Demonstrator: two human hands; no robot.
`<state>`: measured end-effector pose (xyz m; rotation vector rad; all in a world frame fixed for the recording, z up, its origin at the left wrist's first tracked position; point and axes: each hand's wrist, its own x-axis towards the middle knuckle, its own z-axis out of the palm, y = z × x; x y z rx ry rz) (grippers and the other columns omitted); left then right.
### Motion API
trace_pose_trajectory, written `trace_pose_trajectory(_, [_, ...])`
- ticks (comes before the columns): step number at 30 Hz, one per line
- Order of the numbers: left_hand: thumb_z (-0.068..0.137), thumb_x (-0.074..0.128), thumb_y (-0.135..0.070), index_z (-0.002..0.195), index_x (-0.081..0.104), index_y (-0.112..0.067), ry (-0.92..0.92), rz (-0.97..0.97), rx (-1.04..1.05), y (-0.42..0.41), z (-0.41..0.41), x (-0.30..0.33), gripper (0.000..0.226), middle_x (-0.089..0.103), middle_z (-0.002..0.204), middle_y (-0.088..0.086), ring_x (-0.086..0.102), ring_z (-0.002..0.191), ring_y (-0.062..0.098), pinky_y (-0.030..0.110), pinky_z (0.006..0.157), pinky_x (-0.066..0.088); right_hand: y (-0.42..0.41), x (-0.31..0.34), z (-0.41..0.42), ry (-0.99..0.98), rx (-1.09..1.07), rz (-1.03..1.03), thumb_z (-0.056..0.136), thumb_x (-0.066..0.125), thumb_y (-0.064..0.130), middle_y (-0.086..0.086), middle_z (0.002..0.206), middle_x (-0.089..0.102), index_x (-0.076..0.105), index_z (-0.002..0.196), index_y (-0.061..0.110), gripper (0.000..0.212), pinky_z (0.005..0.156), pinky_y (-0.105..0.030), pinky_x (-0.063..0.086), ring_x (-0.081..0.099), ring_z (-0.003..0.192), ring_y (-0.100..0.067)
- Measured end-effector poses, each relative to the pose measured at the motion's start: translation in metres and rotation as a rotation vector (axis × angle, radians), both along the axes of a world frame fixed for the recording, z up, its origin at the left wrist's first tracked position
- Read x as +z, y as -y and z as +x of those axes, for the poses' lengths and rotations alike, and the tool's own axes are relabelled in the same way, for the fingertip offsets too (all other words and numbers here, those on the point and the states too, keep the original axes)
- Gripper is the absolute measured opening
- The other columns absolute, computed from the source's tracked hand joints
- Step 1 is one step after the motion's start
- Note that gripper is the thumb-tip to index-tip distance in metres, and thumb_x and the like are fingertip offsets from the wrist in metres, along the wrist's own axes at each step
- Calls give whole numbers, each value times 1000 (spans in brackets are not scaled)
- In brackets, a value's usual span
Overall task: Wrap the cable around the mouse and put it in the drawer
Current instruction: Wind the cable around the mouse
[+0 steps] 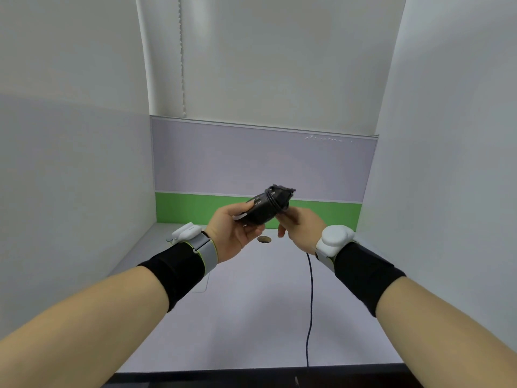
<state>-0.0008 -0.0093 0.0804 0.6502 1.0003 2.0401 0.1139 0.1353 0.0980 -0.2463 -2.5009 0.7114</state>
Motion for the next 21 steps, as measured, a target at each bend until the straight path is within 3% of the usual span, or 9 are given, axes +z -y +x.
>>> trace_pose_trajectory(2, [85, 60, -15, 105, 65, -1, 0, 4, 76, -3, -2, 0, 25, 61, 87, 18, 61, 57, 27, 28, 57, 57, 5, -3, -1, 17, 20, -31, 101, 42, 37, 9, 52, 60, 61, 84, 29, 27, 41, -12, 31, 51, 36, 8])
trace_pose_trajectory(5, [88, 61, -16, 106, 63, -1, -28, -11, 186, -5, -6, 1, 24, 63, 89, 18, 66, 60, 25, 27, 60, 58, 8, -7, -2, 40, -1, -45, 101, 44, 36, 3, 55, 58, 63, 104, 26, 22, 39, -6, 32, 51, 36, 12])
trace_pose_trajectory(8, [87, 67, -16, 114, 56, 2, -33, -35, 290, -7, -10, 0, 34, 64, 97, 20, 68, 66, 28, 28, 61, 59, 7, -7, 0, 107, -37, 14, 98, 49, 34, 11, 52, 56, 66, 103, 23, 20, 37, -8, 30, 50, 38, 14])
trace_pose_trajectory(11, [80, 74, -13, 119, 49, 2, -69, -105, 447, -8, -15, -5, 49, 65, 99, 20, 68, 69, 32, 33, 64, 61, 7, -3, 3, 177, -75, 178, 93, 54, 37, 14, 53, 51, 70, 97, 25, 20, 45, -19, 29, 49, 49, 1])
trace_pose_trajectory(16, [74, 79, -17, 113, 53, -11, -306, -299, 611, -6, -20, -13, 47, 66, 90, 7, 67, 56, 25, 35, 68, 61, 6, 8, 10, 266, -58, 367, 89, 55, 31, 11, 58, 51, 73, 95, 27, 20, 57, -25, 38, 53, 67, -18])
trace_pose_trajectory(21, [72, 78, -19, 103, 57, -16, -543, -402, 598, -3, -17, -13, 37, 66, 80, 3, 58, 46, 15, 19, 44, 49, 3, 16, 10, 255, -44, 428, 89, 55, 32, 18, 55, 54, 74, 95, 33, 20, 58, -26, 44, 55, 64, -13])
